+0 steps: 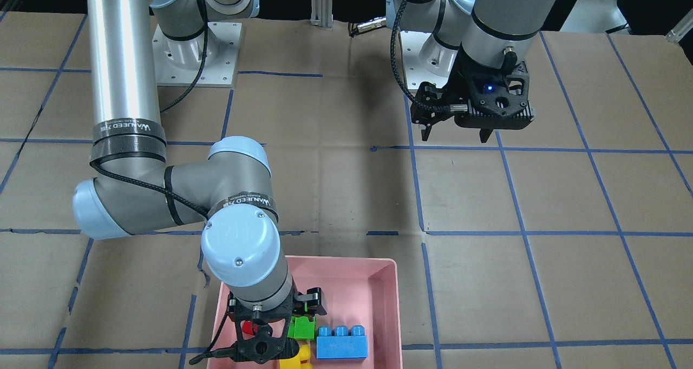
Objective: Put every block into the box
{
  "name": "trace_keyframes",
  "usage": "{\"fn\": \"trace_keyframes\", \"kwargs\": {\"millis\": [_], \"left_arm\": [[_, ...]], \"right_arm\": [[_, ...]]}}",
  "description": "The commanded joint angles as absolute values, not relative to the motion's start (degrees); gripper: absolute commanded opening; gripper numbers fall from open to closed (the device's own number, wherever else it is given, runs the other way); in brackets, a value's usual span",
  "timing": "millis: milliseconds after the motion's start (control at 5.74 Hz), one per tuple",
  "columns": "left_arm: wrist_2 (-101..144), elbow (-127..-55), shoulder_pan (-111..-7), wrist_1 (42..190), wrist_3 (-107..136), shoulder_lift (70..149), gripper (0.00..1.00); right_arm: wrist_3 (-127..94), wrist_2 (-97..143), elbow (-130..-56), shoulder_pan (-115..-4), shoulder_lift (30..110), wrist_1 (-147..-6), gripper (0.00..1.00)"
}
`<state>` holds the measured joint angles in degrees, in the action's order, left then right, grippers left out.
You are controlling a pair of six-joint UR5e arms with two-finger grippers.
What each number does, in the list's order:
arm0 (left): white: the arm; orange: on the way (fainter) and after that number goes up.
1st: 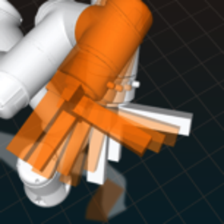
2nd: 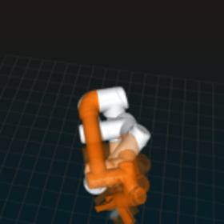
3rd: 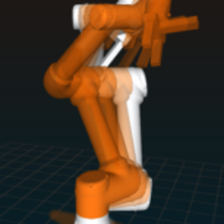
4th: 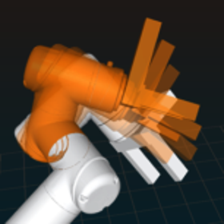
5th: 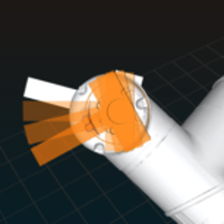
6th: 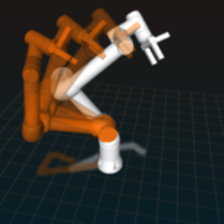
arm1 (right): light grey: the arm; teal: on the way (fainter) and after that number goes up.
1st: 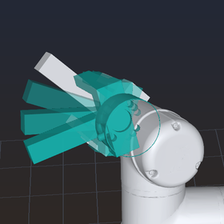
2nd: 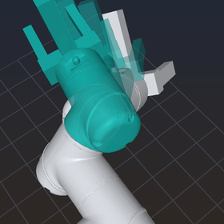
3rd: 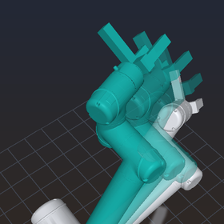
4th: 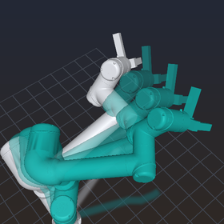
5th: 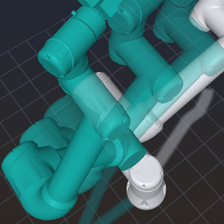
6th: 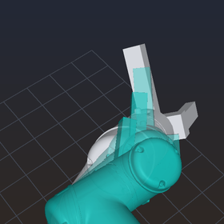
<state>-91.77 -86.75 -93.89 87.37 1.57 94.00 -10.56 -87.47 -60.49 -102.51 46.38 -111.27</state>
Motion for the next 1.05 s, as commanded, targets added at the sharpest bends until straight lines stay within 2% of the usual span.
{"fn": "trace_keyframes", "kwargs": {"millis": [0,349,872], "left_arm": [[-91.8,-86.7,-93.9,87.2,1.5,93.8,1.0],[-91.6,-86.7,-93.9,87.2,1.5,94.0,0.99],[-91.7,-86.7,-93.9,87.2,1.0,94.1,1.0]], "right_arm": [[-9.8,-89.7,-60.5,-98.7,50.9,-104.6,1.0],[-3.6,-89.6,-63.3,-89.4,59.5,-97.0,1.0],[-3.4,-91.3,-78.9,-88.2,76.6,-92.2,1.0]]}}
